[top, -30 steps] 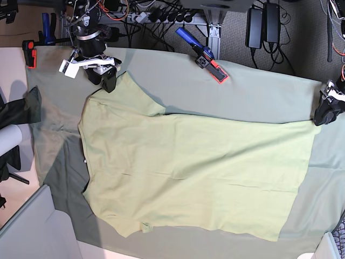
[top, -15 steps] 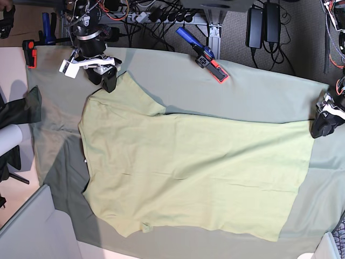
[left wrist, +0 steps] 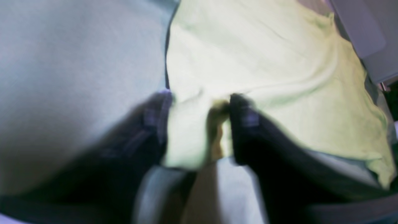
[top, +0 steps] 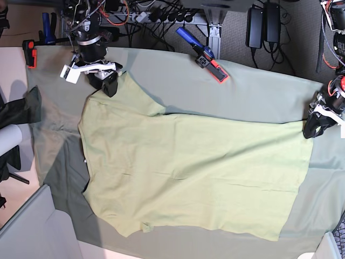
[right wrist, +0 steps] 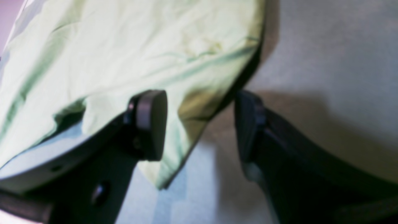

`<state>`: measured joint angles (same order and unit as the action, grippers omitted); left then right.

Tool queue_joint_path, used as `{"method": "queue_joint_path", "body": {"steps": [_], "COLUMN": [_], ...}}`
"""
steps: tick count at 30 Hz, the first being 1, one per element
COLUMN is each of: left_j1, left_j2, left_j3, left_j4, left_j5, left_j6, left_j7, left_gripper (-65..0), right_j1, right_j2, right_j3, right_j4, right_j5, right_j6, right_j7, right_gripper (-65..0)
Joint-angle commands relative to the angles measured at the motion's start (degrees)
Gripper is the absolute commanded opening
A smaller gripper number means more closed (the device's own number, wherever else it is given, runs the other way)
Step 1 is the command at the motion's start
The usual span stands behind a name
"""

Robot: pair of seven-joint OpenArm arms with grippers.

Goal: Fold the T-shirt properly
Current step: 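Close both grippers on the shirt's side edge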

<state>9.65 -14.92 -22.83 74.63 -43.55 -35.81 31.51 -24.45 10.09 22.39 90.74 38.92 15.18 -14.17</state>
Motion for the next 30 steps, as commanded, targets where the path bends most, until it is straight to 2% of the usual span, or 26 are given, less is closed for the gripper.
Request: {"method": "queue_joint_path", "body": {"steps": [1, 2, 5, 6, 8, 9, 13, 17, 21, 26, 30], "left_j1": [0.07, 0.09, 0.24, 0.24, 0.24, 0.26, 0.24, 0.24, 0.44, 3.08, 7.06], "left_j2": [-0.22, -0.20, -0.22, -0.20, -0.20, -0.20, -0.28, -1.01, -2.05, -2.56, -2.58], "left_j3": [0.09, 0.09, 0.11, 0.11, 0.11, 0.11, 0.09, 0.09, 0.09, -0.59, -0.90], "left_j4": [0.42, 0.42, 0.42, 0.42, 0.42, 0.42, 0.42, 0.42, 0.48, 1.90, 7.23], "left_j5": [1.46, 1.90, 2.80, 3.28, 4.15, 4.22, 3.45, -2.91, -7.21, -8.57, -9.90], "left_j6": [0.44, 0.42, 0.37, -0.13, -4.19, -4.19, -4.19, -4.19, -4.19, -4.19, -4.19], "left_j7": [1.70, 1.73, 1.75, 1.75, 1.79, 1.95, 2.93, 7.98, 13.00, 13.40, 13.57], "left_gripper": [-49.4, -51.5, -51.9, -52.6, -61.5, -65.0, -65.0, -65.0, -65.0, -65.0, -65.0], "right_j1": [0.22, 0.33, 0.31, 0.31, 0.31, 0.31, 0.31, 0.15, -1.07, -4.22, -7.37], "right_j2": [0.22, 0.04, -0.79, -1.07, -1.55, -1.68, -1.66, -1.53, -1.36, -1.22, -1.22], "right_j3": [0.20, 0.20, 0.20, 0.20, 0.20, 0.20, 0.20, 0.22, 0.96, 3.56, 5.29], "right_j4": [0.66, 0.66, 0.66, 0.66, 0.66, 0.66, 0.66, 1.27, 3.85, 8.26, 10.58], "right_j5": [0.07, 0.07, 0.04, 0.00, -0.59, -0.57, -0.57, -0.55, -0.52, -0.39, 0.81], "right_j6": [-0.37, -0.39, -0.37, -0.37, -0.37, -0.37, -0.17, 1.95, 2.01, 2.03, 2.03], "right_j7": [0.17, 0.17, 0.11, 0.09, 0.11, 0.11, 0.00, -2.86, -3.91, -4.04, -4.13], "right_gripper": [-33.9, -39.4, -60.8, -65.0, -65.0, -65.0, -65.0, -65.0, -65.0, -65.0, -65.0]}}
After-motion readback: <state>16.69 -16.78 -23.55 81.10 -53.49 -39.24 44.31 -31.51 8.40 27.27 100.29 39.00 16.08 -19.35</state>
